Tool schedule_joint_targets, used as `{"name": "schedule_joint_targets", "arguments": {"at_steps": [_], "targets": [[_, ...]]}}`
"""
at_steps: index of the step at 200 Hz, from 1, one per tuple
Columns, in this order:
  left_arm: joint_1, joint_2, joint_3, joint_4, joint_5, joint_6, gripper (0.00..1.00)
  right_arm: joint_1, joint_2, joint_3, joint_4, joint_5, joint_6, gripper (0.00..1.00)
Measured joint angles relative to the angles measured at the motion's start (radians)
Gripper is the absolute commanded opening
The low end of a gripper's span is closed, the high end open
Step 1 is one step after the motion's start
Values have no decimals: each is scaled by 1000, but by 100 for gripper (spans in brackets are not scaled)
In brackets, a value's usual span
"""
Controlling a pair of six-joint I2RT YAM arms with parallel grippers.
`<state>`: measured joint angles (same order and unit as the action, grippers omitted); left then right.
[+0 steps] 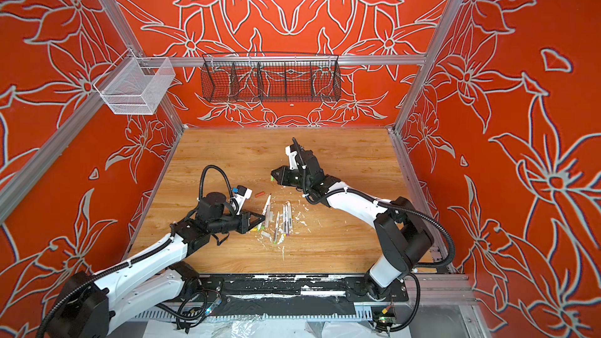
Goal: Insert the pens into the pen caps
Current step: 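Bring the green cap above the marker tip held by the left gripper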
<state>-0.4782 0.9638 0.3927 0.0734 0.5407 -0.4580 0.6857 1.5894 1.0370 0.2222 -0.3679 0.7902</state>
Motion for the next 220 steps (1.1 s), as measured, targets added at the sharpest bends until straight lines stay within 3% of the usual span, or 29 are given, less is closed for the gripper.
{"name": "schedule_joint_targets", "arguments": {"at_steps": [81, 220], "targets": [[24, -36, 0, 19, -69, 32, 0, 41, 1, 0, 30, -16, 2, 15], [67, -60, 0, 26, -73, 31, 0, 61, 19, 2, 47, -19, -4, 15]]}}
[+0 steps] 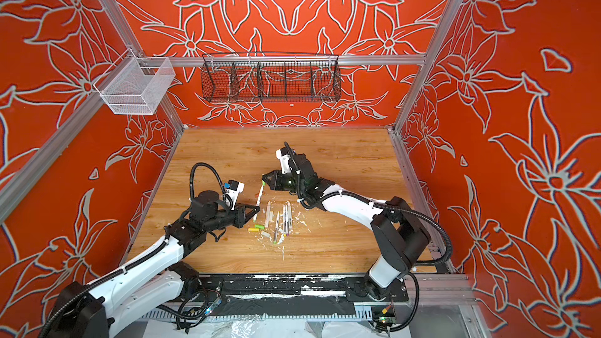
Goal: Insert the pens into the pen caps
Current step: 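Bring the green cap above the marker tip held by the left gripper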
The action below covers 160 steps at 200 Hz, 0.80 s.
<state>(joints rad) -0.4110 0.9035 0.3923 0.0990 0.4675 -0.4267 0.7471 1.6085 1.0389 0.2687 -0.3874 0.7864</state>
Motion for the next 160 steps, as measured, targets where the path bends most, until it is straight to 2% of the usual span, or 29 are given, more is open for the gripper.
{"name": "schedule_joint_targets", "arguments": {"at_steps": [160], "targets": [[7, -18, -18, 22, 2, -3, 0, 12, 10, 13, 4, 49, -33, 15]]}}
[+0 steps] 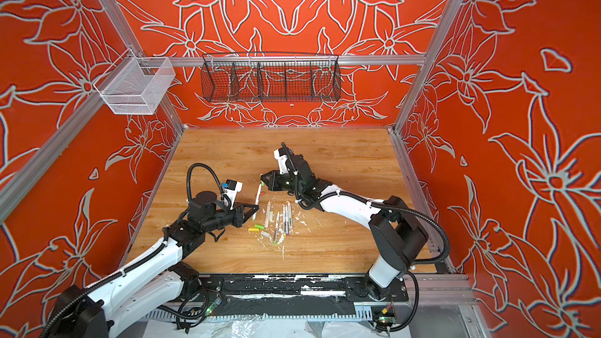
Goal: Insert the pens into the pen caps
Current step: 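Bring the green cap above the marker tip held by the left gripper, then lower the green cap onto the marker tip with the right gripper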
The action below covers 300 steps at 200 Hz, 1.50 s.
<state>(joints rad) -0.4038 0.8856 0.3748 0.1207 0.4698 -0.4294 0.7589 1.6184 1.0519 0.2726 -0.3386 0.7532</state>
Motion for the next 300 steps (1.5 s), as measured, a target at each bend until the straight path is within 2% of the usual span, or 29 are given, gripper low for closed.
{"name": "schedule_joint_targets", "arguments": {"at_steps": [300], "targets": [[-10, -28, -2, -7, -6, 9, 0, 8, -3, 15, 28, 15, -20, 14]]}}
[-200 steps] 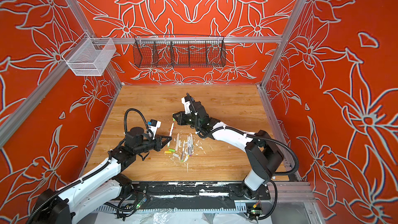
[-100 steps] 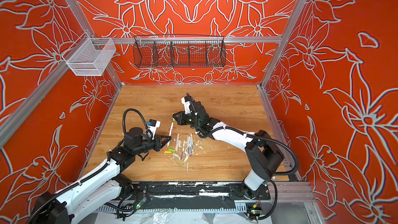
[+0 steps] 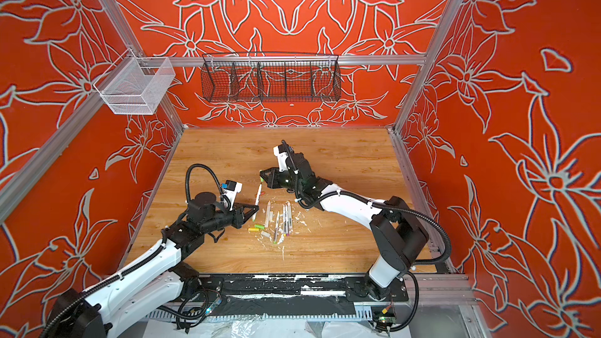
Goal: Insert the pens into the pen caps
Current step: 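Lower the green cap onto the marker tip with the right gripper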
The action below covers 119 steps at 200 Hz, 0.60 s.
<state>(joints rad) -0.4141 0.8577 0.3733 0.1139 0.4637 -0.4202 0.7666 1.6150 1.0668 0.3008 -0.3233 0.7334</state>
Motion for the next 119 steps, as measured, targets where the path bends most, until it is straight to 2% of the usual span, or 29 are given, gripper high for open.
{"name": "schedule_joint_targets", "arguments": {"at_steps": [119], "targets": [[13, -27, 0, -2, -14, 1, 0, 14, 0, 0, 15, -6, 0, 14]]}}
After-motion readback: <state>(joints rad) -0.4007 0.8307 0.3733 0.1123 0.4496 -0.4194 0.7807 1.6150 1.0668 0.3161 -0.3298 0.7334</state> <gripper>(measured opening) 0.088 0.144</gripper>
